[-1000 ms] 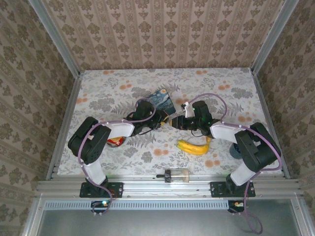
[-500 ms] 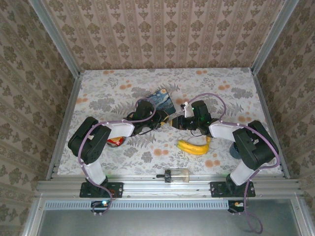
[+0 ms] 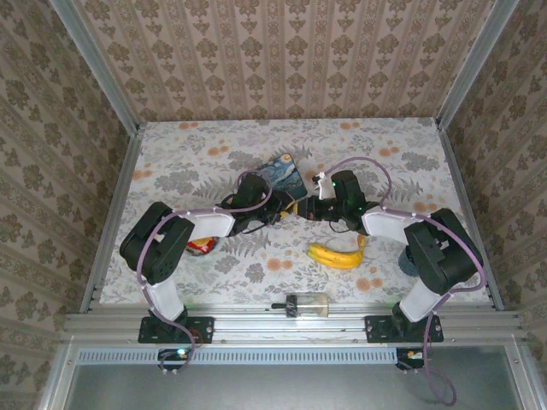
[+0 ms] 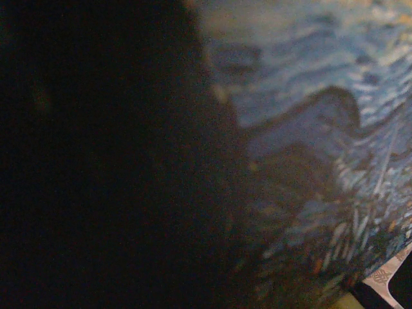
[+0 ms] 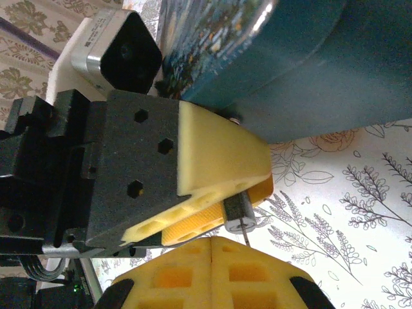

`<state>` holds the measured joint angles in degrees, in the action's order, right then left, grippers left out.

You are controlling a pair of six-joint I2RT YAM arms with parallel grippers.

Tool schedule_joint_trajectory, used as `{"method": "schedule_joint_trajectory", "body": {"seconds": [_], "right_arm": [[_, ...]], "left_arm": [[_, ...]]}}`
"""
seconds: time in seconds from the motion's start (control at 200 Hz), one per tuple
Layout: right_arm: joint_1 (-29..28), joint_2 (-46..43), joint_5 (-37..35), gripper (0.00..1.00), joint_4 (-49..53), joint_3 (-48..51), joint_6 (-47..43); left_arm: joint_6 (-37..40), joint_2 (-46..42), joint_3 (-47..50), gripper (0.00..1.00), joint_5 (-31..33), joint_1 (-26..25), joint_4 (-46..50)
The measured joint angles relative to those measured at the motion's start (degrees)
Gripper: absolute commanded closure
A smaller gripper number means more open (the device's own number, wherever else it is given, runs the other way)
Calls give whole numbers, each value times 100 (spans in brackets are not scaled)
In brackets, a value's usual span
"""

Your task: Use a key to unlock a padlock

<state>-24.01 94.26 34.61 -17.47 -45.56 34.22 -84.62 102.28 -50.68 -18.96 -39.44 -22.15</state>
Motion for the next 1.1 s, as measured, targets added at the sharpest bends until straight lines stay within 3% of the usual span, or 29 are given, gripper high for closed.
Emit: {"method": "schedule_joint_trajectory", "body": {"seconds": [0.135, 0.225, 0.435, 0.54, 0.925, 1.1], "right_arm": [[-28, -46, -66, 100, 92, -15, -42], [-33, -175, -162, 89, 278, -13, -120], [-31, -702, -472, 88, 671, 33, -302], [-31, -868, -608, 82, 800, 140, -398], [-31, -621, -699, 70, 796, 354, -376], [-31, -466, -680, 72, 695, 354, -358]], "left_arm": [[0, 0, 0, 100, 0, 0, 0], [-2, 0, 2, 100, 2, 0, 0], [-20, 0, 2, 100, 2, 4, -15], [-24, 0, 2, 100, -7, 11, -20], [-24, 0, 2, 100, -26, 15, -24], [-24, 0, 2, 100, -28, 15, -24]]}}
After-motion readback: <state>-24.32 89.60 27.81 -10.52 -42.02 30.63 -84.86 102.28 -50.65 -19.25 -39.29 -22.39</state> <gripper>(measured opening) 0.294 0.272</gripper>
